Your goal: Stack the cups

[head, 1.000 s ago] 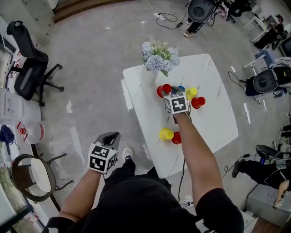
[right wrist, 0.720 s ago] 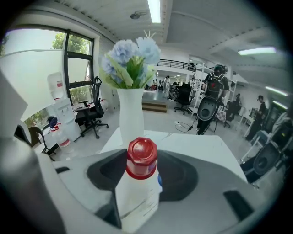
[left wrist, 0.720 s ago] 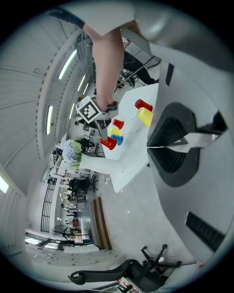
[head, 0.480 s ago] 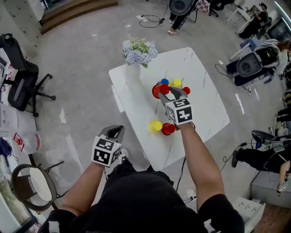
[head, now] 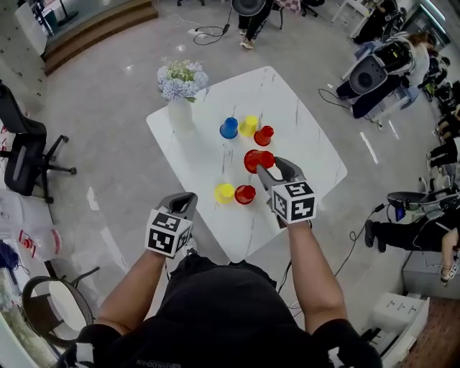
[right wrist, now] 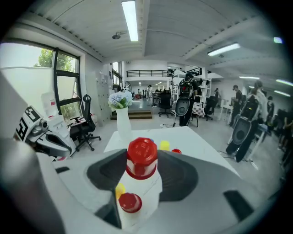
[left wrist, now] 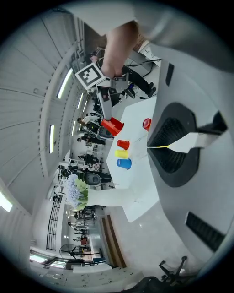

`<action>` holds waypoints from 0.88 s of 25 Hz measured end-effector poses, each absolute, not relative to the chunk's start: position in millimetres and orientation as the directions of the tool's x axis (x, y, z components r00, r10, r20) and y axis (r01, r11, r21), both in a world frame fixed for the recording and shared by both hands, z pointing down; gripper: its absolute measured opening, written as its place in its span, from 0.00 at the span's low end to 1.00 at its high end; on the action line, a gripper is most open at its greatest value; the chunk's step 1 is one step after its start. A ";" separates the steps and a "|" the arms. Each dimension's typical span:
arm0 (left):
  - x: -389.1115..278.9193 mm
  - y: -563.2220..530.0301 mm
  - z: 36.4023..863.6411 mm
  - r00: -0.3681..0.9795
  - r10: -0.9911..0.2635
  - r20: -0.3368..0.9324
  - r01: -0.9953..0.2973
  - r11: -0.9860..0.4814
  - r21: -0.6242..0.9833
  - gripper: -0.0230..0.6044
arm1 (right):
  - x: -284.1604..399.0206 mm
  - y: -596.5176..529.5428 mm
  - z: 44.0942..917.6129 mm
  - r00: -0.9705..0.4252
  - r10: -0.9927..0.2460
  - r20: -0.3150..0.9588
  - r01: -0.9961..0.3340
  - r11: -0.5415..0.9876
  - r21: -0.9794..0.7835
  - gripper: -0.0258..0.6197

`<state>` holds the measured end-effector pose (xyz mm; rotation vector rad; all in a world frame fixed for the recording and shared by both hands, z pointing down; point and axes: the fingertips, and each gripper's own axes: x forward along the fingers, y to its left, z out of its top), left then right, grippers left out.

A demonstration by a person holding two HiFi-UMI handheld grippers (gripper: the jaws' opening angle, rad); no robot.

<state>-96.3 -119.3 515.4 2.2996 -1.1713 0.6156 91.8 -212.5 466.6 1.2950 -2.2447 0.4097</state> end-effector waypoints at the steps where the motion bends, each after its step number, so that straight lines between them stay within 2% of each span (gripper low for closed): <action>1: -91.6 -119.2 514.6 0.535 -0.609 0.585 -0.826 -0.523 0.210 0.05 | 100.4 -206.9 469.1 -0.403 -0.715 0.572 -0.872 0.489 -0.003 0.36; 11: -64.0 -105.9 518.5 0.538 -0.581 0.611 -0.810 -0.556 0.185 0.05 | 170.5 -155.7 553.8 -0.245 -0.667 0.703 -0.888 0.446 0.113 0.36; 22: -55.3 -94.9 519.7 0.517 -0.577 0.632 -0.819 -0.547 0.170 0.05 | 163.5 -139.5 618.4 -0.257 -0.581 0.772 -0.845 0.523 0.112 0.36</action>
